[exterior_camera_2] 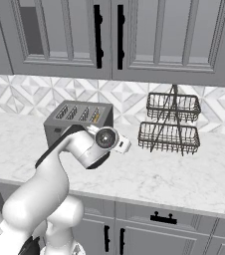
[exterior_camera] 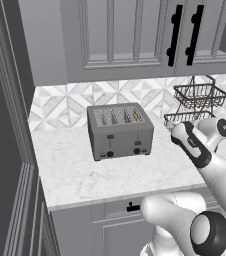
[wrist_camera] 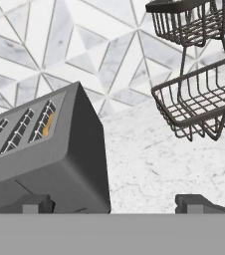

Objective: Start the toaster. Once the lever pops up, take the bread to the plate on the dining counter.

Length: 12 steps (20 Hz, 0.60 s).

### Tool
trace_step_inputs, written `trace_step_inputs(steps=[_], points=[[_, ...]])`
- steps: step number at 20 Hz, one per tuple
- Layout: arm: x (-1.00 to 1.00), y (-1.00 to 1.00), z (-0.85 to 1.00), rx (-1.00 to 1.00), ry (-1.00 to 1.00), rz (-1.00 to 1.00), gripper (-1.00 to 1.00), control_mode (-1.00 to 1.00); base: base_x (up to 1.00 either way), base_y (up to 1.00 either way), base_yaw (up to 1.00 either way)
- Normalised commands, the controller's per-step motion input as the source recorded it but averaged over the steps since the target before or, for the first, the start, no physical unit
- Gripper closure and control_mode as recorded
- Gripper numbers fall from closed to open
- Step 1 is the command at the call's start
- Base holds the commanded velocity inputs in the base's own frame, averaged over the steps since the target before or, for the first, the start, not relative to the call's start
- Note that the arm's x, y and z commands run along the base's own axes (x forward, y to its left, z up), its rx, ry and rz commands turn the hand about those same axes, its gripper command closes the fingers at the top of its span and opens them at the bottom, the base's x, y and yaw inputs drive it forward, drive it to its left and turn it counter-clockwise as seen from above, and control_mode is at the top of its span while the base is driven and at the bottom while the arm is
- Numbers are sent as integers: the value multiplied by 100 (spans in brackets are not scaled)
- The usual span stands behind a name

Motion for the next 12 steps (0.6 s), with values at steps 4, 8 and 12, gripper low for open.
trace_step_inputs(steps=[4,8,12], points=[[0,0,0,0,0,0,-100,-100,0,0,0],[0,0,0,0,0,0,-100,-100,0,0,0],[0,0,0,0,0,0,-100,-100,0,0,0]])
